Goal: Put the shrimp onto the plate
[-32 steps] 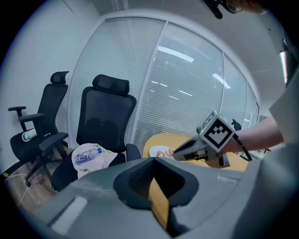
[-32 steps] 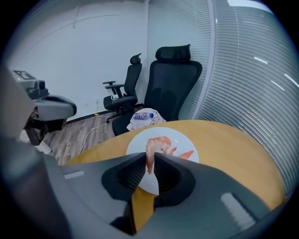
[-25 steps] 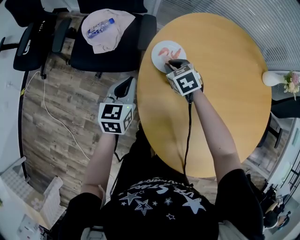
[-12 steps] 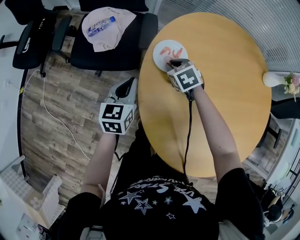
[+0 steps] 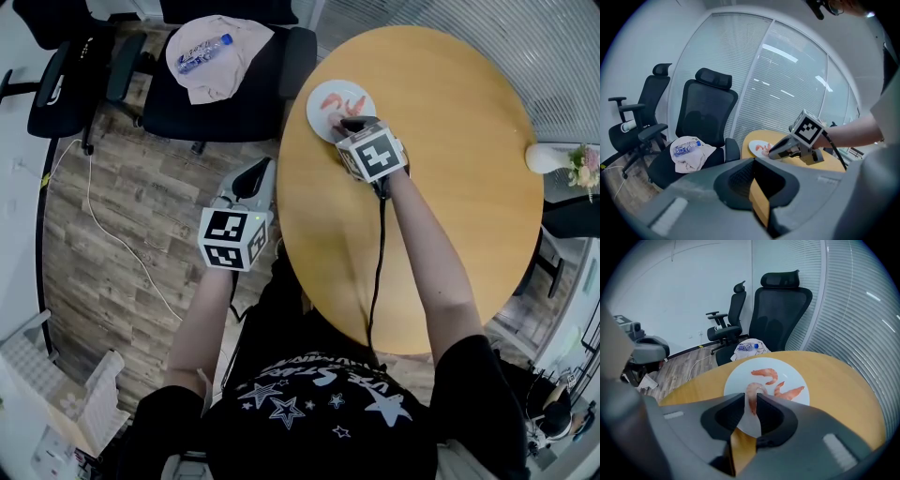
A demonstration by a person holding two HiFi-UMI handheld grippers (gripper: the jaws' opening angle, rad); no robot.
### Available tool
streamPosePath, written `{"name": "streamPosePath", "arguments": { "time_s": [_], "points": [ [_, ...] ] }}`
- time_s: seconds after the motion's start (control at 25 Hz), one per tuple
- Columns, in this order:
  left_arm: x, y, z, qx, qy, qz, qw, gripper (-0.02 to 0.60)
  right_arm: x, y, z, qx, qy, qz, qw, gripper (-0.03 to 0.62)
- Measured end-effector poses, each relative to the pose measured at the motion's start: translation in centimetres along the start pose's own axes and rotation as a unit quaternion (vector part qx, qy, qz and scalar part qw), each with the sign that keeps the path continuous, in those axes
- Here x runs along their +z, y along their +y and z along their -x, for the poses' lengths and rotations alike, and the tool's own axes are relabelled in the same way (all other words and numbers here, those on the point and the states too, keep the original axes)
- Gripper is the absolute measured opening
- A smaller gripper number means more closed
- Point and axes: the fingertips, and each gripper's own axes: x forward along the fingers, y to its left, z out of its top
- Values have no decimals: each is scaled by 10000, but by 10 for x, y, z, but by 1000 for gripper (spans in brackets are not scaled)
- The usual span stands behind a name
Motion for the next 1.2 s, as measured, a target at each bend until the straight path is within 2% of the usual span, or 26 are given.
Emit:
{"name": "streamPosePath", "arguments": {
  "time_s": [0.52,1.2],
  "points": [
    [7,-21,23,74,-150,-112,9998,2,10,6,38,-128,-434,-121,9989,84],
    [18,-92,77,171,-525,-397,9977,2,-3,44,131,-43,-1287,-67,9917,82]
  ]
}}
